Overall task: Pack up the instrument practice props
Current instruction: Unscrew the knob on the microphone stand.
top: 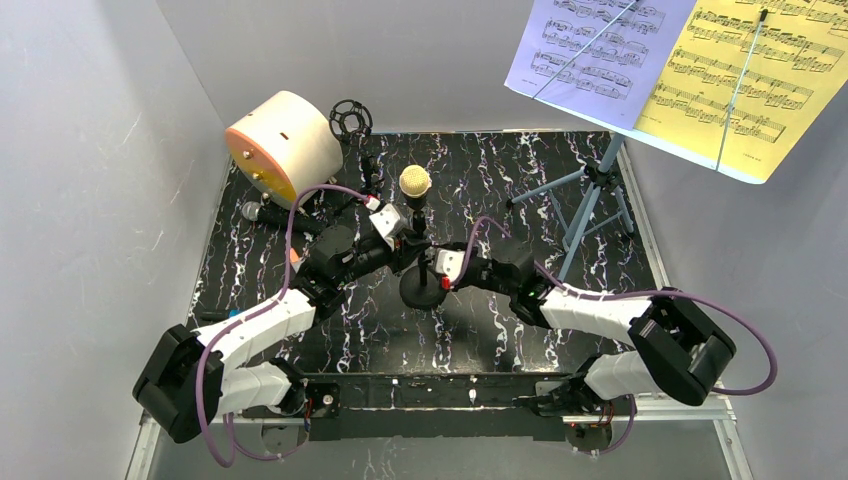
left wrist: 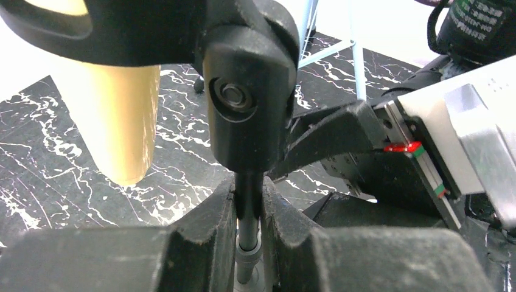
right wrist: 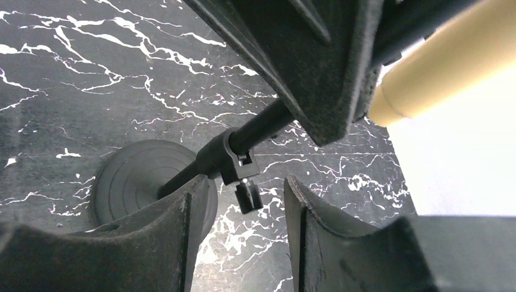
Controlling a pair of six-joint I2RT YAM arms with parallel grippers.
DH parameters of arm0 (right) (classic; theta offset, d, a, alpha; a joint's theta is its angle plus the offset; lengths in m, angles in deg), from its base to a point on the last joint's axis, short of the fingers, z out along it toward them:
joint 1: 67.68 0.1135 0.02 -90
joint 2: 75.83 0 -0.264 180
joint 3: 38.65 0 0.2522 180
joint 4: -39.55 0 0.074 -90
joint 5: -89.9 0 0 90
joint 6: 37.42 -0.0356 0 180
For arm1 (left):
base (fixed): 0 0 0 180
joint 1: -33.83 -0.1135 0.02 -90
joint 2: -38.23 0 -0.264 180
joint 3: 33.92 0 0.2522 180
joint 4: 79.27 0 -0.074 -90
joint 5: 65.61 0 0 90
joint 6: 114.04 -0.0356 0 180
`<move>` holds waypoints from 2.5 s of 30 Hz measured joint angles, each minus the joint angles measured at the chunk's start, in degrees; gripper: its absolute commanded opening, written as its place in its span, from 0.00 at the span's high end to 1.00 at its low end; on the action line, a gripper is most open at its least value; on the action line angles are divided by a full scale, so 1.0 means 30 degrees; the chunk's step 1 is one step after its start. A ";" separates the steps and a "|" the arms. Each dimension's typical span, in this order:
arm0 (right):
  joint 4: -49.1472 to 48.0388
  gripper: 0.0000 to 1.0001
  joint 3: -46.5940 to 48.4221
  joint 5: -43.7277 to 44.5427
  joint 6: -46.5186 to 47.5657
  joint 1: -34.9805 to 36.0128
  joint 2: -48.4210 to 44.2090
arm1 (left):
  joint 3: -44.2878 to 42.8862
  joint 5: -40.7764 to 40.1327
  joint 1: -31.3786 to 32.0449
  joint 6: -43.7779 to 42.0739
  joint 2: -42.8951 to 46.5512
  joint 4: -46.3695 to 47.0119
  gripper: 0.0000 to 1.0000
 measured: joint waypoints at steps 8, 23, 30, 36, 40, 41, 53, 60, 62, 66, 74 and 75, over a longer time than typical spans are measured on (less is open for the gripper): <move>0.1217 0.58 0.0437 0.1945 0.1960 0.1253 0.0102 | -0.0015 0.0022 -0.0036 0.0168 0.0000 -0.0131 1.00; 0.3388 0.59 0.1217 0.6127 0.5064 0.2951 0.0124 | -0.0364 -0.0109 -0.0102 -0.0007 0.0117 -0.1064 1.00; 0.3738 0.93 0.1501 0.6666 0.5450 0.3031 0.0124 | -0.0364 -0.0109 -0.0095 -0.0051 0.0138 -0.1122 1.00; 0.4044 0.99 0.1508 0.6761 0.5799 0.3082 -0.0066 | -0.0372 -0.0109 -0.0066 -0.0124 0.0153 -0.1158 1.00; 0.3643 0.99 0.1443 0.8043 0.6652 0.3708 0.0182 | -0.0539 -0.0357 -0.0066 -0.0095 0.0153 -0.1479 1.00; 0.3031 0.99 0.1239 0.8633 0.7147 0.3963 0.0372 | -0.0597 -0.0481 -0.0066 -0.0066 0.0153 -0.1617 1.00; -1.1766 0.99 -0.1428 1.5038 1.6130 0.6594 0.6921 | -0.0867 -0.1814 -0.0073 0.0299 0.0313 -0.2419 1.00; -1.6895 0.99 -0.0517 1.7165 2.0779 0.7380 1.1081 | -0.0882 -0.2790 -0.0095 0.0372 0.0474 -0.2725 1.00; -1.6910 0.99 -0.0095 1.7726 2.1056 0.7541 1.1424 | -0.0882 -0.3060 -0.0138 0.0364 0.0517 -0.2798 1.00; -1.6895 0.85 0.0095 1.8309 2.0859 0.7788 1.1482 | -0.0882 -0.3118 -0.0138 0.0306 0.0561 -0.2849 1.00; -1.6247 0.43 -0.0262 1.8396 1.7515 0.8378 1.0870 | -0.0882 -0.3067 -0.0080 -0.0007 0.0561 -0.2805 1.00; -1.5977 0.41 -0.0546 1.8316 1.6662 0.8561 1.0499 | -0.0882 -0.3067 -0.0073 -0.0015 0.0561 -0.2798 1.00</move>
